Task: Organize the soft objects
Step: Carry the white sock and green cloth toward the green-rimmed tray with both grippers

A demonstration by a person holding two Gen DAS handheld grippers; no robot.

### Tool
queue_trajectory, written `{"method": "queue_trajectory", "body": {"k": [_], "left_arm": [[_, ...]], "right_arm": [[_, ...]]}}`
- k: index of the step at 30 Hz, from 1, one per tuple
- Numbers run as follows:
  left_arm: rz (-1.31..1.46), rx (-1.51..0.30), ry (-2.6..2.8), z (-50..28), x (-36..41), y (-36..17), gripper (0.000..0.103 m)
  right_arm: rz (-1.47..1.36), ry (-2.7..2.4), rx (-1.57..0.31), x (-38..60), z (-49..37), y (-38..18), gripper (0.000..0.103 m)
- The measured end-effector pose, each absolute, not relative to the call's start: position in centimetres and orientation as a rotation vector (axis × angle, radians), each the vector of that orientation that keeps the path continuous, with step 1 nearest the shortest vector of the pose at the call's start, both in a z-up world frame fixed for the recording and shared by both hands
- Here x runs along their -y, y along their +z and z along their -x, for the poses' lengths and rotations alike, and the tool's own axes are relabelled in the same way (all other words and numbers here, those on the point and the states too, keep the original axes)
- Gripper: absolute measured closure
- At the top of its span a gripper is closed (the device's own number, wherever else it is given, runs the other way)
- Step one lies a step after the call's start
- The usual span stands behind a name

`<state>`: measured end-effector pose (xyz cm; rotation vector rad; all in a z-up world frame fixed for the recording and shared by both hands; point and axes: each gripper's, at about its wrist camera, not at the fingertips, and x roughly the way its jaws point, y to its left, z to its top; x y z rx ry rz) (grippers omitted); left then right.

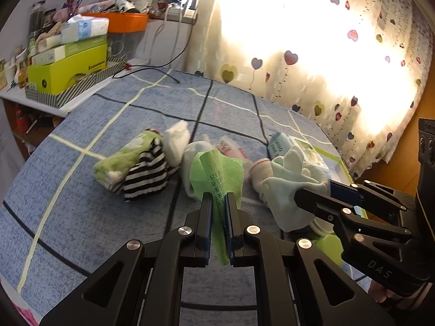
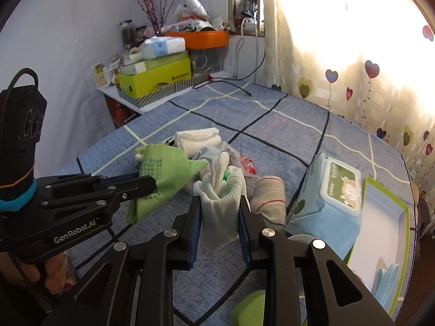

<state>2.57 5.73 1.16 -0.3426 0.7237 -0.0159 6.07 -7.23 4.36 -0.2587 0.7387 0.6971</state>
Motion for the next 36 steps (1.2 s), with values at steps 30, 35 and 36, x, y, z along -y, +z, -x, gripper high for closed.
{"method": "queue_trajectory", "body": {"k": [30,35,36], "left_arm": [[0.240,-0.676,-0.150,-3.6,1.2,5.1,0.094],[0.219,-0.670,-0.188,-3.7,3.0,5.7,0.094],[0.216,-0.671,-0.195,-3.7,3.4,5.8,0.094]], "right_arm": [[0.152,0.575,-0.635,15.7,-3.3,7.5,0.079],[0.135,0.537,-0.627,17.5,-2.7,7.8,0.079],[0.133,0.531,-0.626,17.8,-2.6,7.9,0.079]]}}
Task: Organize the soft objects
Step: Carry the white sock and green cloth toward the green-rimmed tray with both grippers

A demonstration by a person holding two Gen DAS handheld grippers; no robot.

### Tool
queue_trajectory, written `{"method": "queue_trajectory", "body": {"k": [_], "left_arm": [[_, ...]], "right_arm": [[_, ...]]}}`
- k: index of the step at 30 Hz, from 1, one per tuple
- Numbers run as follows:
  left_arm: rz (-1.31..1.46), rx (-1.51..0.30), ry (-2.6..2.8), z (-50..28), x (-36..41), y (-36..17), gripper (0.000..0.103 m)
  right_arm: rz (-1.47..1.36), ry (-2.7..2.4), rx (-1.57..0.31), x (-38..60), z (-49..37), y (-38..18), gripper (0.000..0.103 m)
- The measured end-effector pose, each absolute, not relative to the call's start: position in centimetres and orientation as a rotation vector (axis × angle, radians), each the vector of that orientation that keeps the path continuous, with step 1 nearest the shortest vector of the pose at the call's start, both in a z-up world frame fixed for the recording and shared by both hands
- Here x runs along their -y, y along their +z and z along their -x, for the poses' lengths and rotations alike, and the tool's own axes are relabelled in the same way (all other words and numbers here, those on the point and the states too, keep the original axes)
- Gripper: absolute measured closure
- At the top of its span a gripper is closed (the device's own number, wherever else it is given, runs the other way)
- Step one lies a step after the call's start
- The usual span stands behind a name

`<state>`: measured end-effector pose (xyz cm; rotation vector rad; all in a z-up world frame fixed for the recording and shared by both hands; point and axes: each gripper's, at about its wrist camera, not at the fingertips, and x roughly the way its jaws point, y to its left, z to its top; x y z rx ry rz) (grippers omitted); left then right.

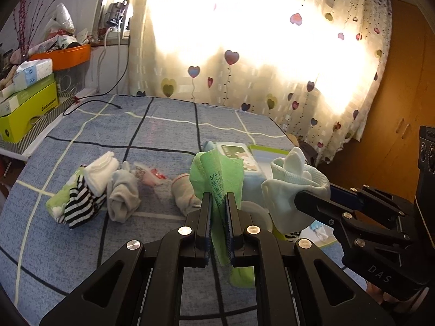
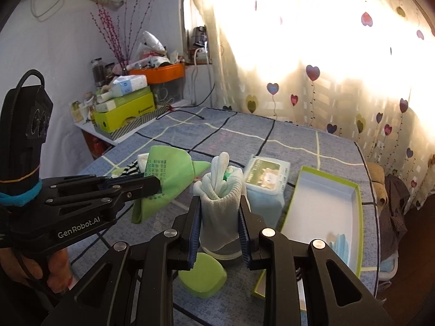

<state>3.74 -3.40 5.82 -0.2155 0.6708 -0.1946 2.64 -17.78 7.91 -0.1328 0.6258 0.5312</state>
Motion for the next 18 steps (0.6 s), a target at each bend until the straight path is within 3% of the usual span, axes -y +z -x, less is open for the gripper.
{"method": "queue_trajectory", "body": {"k": [18], "left_arm": [[0.144,-0.670,-0.324,-4.2,9.8,7.1,0.094]], "right_arm": [[0.051,0.368,-0.601,25.8,-1.8,8.6,0.079]]}}
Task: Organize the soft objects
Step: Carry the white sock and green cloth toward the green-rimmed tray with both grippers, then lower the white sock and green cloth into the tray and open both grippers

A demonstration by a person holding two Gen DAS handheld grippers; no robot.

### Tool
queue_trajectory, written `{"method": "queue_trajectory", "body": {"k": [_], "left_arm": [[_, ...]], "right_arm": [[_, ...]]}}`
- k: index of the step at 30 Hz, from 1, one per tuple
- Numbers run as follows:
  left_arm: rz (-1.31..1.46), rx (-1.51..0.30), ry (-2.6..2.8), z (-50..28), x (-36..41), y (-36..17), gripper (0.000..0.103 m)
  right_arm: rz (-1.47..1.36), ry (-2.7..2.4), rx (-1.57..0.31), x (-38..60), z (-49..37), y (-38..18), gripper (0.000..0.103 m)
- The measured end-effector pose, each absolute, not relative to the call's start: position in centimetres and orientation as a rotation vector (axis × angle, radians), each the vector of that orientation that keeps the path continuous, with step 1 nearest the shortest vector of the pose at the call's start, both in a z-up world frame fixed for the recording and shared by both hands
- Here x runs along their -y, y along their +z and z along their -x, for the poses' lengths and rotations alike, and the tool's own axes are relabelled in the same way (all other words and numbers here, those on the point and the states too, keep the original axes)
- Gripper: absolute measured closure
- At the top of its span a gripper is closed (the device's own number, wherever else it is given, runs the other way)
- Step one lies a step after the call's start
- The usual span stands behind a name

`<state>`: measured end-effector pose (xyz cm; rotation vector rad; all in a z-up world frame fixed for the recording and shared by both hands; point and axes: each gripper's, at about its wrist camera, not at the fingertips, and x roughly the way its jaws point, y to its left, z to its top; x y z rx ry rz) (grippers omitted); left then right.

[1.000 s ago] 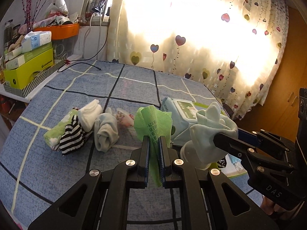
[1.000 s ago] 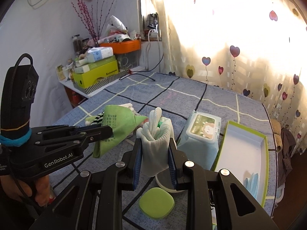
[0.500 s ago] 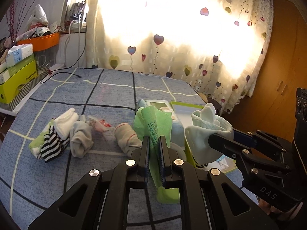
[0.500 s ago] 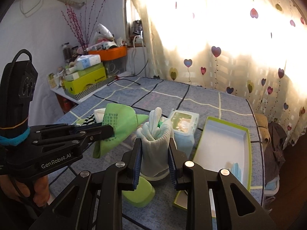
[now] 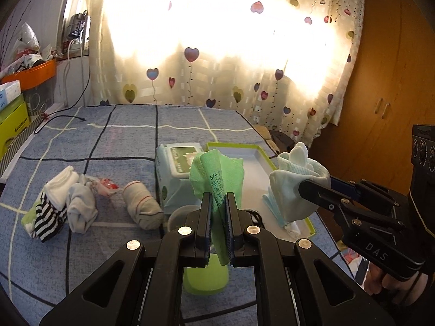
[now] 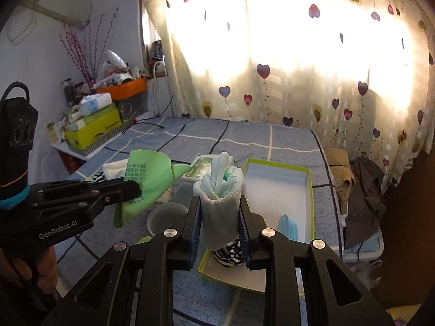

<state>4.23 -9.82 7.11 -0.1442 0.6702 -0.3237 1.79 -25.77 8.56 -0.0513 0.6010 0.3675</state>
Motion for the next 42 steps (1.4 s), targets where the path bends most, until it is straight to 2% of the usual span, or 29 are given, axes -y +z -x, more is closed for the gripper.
{"method": "queue_trajectory", "body": {"k": [9,31,42], "left_arm": [[0.118,-0.713,-0.393,-4.5,12.8,6.1,0.094],[0.068,-0.960,-0.496,-8.2,19.2,-0.1,0.094],[0.083,-1.019,-0.481,-10.8,20.6,-2.0,0.093]], "right_arm": [[0.025,0.310,-0.638,28.5,-1.9,7.0,0.079],[-0.015,0.280,-0.826,32.0,-5.3,0.1,0.079],[-0.029,0.270,-0.842,33.0,-8.3,-1.3,0.079]]}}
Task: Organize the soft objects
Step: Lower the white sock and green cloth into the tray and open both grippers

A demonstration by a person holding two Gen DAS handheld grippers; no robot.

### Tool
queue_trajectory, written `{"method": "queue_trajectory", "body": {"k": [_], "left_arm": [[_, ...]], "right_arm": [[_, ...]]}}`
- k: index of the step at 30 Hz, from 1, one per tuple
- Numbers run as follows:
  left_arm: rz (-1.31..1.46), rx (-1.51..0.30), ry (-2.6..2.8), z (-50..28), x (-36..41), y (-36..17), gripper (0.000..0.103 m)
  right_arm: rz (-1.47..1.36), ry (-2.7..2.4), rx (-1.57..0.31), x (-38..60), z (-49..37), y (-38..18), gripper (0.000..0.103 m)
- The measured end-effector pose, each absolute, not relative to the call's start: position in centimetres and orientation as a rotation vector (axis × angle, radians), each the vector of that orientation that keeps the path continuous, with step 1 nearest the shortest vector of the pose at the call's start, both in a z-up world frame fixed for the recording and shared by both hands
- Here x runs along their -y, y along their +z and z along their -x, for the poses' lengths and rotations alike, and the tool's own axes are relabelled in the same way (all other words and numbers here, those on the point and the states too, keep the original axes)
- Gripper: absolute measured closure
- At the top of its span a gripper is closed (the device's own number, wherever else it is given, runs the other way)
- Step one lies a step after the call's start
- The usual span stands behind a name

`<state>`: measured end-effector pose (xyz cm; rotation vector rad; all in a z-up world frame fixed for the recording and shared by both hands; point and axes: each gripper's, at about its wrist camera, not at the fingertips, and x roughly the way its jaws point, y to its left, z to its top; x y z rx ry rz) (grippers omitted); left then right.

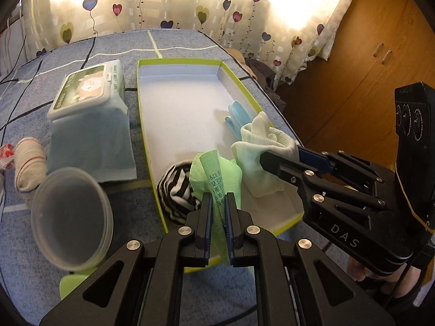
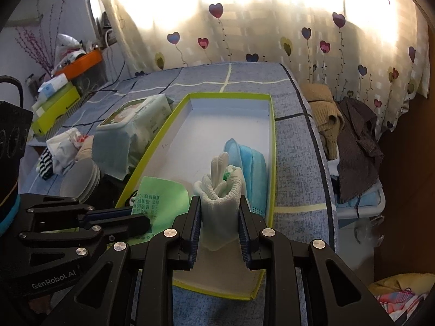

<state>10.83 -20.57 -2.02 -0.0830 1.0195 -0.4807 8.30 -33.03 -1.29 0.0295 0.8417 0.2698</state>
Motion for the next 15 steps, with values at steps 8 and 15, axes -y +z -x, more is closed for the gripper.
{"method": "queue_trajectory", "body": {"k": [8,15], "left_arm": [[0.110,-1.008,-0.451,-12.4,20.6,-2.1,0.094],[0.129,-0.994,-0.473,-11.7,20.3,-1.6,0.091]], "right_arm": [[-0.037,0.283,-0.836,33.2,-9.3,-0.9,0.078],[-0.036,0.292,-0.837,32.9,-8.4,-0.5,0.069]]}}
